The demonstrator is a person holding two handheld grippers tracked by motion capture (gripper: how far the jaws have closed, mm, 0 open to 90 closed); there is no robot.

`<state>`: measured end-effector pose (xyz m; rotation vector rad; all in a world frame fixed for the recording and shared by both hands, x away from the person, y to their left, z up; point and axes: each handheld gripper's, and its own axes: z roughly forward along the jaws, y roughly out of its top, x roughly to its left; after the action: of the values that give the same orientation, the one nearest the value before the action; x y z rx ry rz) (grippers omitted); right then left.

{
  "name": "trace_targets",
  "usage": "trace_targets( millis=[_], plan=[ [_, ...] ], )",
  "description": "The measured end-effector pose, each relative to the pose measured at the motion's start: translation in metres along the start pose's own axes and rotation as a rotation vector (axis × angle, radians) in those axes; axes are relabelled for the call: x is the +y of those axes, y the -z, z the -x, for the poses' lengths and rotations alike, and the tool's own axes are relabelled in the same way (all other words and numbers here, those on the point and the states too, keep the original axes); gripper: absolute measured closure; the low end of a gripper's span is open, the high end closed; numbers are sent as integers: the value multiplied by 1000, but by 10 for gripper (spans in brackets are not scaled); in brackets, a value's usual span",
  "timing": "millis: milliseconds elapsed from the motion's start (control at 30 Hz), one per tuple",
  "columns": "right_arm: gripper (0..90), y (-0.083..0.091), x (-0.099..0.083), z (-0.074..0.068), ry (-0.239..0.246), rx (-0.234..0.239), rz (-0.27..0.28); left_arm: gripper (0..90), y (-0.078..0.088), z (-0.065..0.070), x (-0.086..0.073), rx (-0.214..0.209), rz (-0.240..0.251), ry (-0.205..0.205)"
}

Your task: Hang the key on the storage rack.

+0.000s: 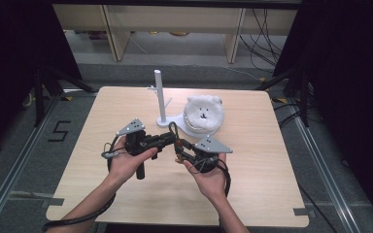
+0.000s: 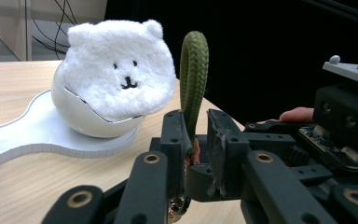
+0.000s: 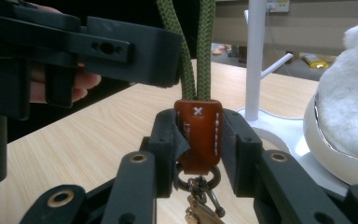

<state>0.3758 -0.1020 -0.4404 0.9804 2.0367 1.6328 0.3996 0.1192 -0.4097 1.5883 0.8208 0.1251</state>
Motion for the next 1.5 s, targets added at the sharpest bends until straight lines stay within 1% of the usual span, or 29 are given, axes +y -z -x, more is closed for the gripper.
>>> trace_targets(
  millis=[67, 100, 200, 300, 400, 433, 467, 567, 600, 633, 667, 700, 733, 767, 800, 833, 867, 900, 933, 1000, 1167, 1200, 1267, 1300, 1333, 1367, 1400, 1467, 1500],
  plan=[
    [688, -1, 0, -1, -6, 8, 11, 782, 0, 0, 0, 4, 6, -4],
    [688, -1, 0, 0, 11, 5, 15, 789, 0, 0, 0, 4, 9, -7],
    [688, 0, 0, -2, -5, 0, 10, 817, 0, 0, 0, 4, 12, -17],
    [688, 0, 1, -2, 0, 5, 10, 825, 0, 0, 0, 6, 14, -18],
    [685, 0, 2, -2, -8, 9, 15, 831, 1, -1, 1, 5, 13, -16],
    [682, -1, 2, -1, 5, 3, 17, 832, 2, -1, 2, 5, 13, -21],
    [673, -1, 3, -2, -1, 16, 10, 833, 2, 0, 2, 9, 8, -27],
    [647, -1, 3, -2, -11, 25, 7, 834, 3, -1, 3, 16, 11, -36],
    [612, -2, 4, 0, 4, 31, -12, 834, 5, -2, 5, 33, 17, -53],
    [612, -2, 4, 0, 4, 31, -12, 834, 5, -2, 5, 33, 17, -53],
    [589, -1, 3, 0, -7, 25, -24, 834, 7, -3, 6, 49, 25, -71],
    [589, -1, 3, 0, -7, 25, -24, 833, 7, -3, 6, 49, 25, -71],
    [577, 1, 2, 3, 14, 21, -25, 834, 9, -5, 7, 68, 29, -84],
    [577, 1, 2, 3, 14, 21, -25, 834, 9, -5, 7, 68, 29, -84],
    [570, 2, 1, 3, 3, 10, -32, 834, 11, -6, 8, 81, 32, -95],
    [546, 4, -1, 6, 10, 8, -26, 833, 11, -6, 9, 89, 34, -100],
    [539, 6, -2, 7, 0, -2, -35, 833, 14, -8, 10, 109, 41, -115],
    [539, 6, -2, 7, 0, -2, -35, 834, 14, -8, 10, 109, 41, -115],
    [534, 10, -4, 10, 2, -21, -47, 833, 16, -10, 10, 122, 45, -130],
    [532, 11, -5, 11, -6, -19, -51, 833, 17, -11, 10, 127, 48, -131],
    [526, 21, -11, 20, -20, -47, -53, 833, 24, -17, 11, 158, 56, -142],
    [526, 23, -12, 22, -15, -46, -57, 833, 25, -18, 10, 165, 56, -144],
    [527, 27, -14, 22, -46, -67, -62, 833, 27, -20, 10, 176, 53, -145],
    [527, 28, -15, 27, -5, -61, -58, 833, 27, -20, 10, 176, 53, -145],
    [527, 31, -17, 27, -22, -74, -61, 833, 29, -22, 9, 195, 54, -143],
    [527, 31, -17, 27, -22, -74, -61, 833, 29, -22, 9, 195, 54, -143],
    [527, 32, -17, 27, -39, -75, -64, 833, 31, -23, 9, 206, 52, -144],
    [527, 37, -20, 32, -10, -79, -62, 833, 33, -27, 9, 227, 53, -148],
    [527, 39, -20, 31, -27, -100, -79, 834, 33, -29, 10, 234, 54, -149]
  ],
)
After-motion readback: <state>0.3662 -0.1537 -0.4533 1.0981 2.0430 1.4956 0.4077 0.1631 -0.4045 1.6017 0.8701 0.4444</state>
